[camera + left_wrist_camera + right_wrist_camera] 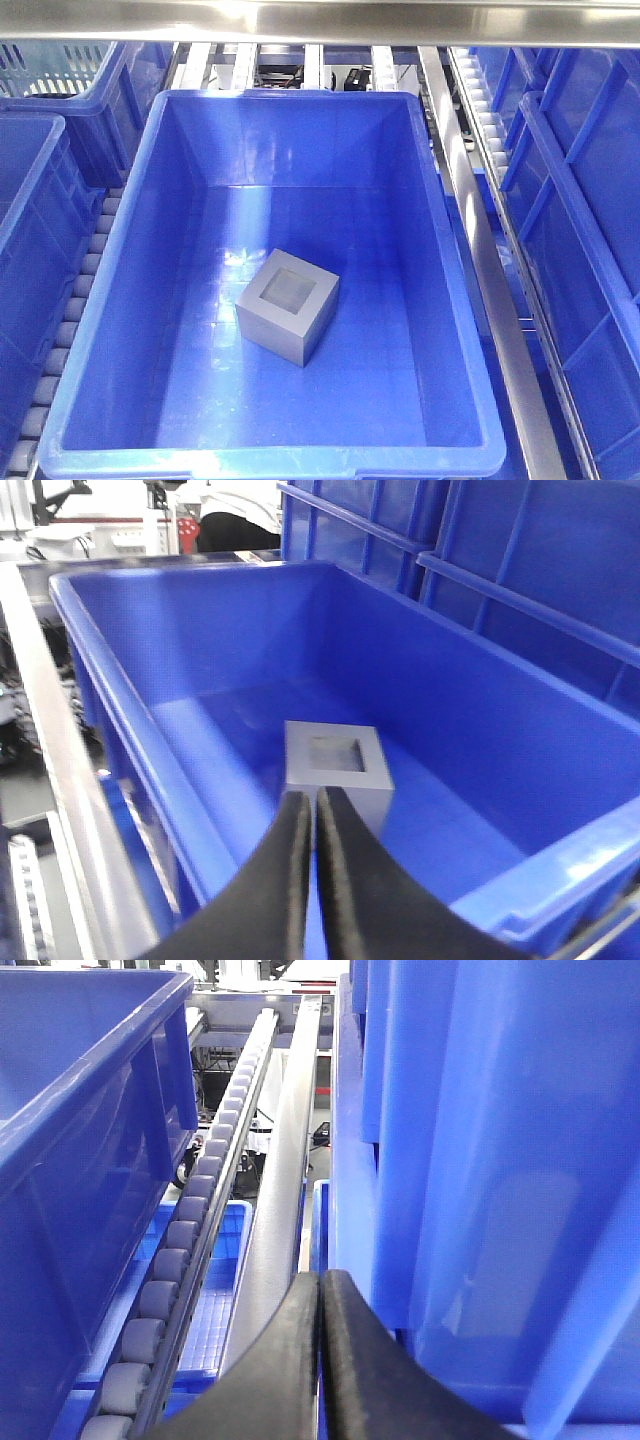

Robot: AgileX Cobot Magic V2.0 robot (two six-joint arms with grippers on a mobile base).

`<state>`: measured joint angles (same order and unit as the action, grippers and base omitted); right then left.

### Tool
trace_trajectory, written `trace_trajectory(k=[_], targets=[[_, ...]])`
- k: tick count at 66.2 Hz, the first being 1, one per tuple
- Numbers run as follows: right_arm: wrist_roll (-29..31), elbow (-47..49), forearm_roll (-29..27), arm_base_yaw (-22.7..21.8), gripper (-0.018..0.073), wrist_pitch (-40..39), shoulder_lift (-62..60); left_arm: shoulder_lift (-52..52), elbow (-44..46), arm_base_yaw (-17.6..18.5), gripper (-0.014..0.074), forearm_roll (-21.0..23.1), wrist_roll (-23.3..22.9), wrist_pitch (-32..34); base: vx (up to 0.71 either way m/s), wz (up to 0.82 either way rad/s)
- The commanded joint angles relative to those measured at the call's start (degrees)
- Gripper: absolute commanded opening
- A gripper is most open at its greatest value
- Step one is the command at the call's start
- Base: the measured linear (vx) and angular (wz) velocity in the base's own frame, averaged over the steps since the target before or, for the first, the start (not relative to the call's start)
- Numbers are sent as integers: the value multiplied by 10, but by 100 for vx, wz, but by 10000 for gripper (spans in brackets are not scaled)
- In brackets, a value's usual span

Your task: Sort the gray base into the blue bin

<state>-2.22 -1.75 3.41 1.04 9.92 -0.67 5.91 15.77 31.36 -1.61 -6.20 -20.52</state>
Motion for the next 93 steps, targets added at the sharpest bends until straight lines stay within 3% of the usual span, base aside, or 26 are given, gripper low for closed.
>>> trace_trajectory(k=[1,10,33,42,64,70,86,93], targets=[[3,-8,4,-3,-9,-42,-7,6,9,1,-6,-44,2,57,0,0],[3,-8,4,-3,-9,-42,-7,6,8,-51,-6,-46,1,82,0,0],[3,-8,4,-3,-9,-42,-7,6,-5,-302,-6,-44,2,87,0,0],[3,-8,4,-3,-9,-42,-7,6,-61,-354,-6,-41,0,137,0,0],[3,-8,4,-3,-9,-42,-7,-76,-193,-340,-6,-41,-82,277,0,0],[3,-8,4,-3,-9,-42,-7,-74,-190,-328,-6,-38,-104,259,0,0],[3,-8,4,-3,-9,-42,-7,-74,-191,-285,-6,-36,-103,243,0,0],[3,-8,4,-3,-9,-42,-7,-74,-191,-282,-6,-13,-78,243,0,0]])
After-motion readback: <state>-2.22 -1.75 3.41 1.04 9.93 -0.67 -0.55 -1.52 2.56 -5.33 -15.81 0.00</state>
